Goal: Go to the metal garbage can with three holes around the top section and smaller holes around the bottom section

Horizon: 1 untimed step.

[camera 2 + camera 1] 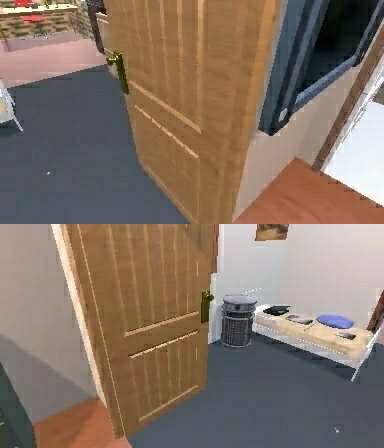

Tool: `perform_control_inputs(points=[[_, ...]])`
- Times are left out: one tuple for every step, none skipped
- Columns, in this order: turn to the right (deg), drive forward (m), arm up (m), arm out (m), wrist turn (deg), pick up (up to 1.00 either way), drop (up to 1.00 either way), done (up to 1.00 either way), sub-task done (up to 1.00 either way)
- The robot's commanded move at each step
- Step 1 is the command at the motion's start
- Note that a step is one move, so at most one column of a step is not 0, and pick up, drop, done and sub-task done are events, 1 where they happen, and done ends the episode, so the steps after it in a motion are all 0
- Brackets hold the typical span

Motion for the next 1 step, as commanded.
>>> perform_control_inputs(points=[[27.0, 0.0, 0.0, 0.0, 0.0, 0.0, 0.0, 0.0, 0.0]])
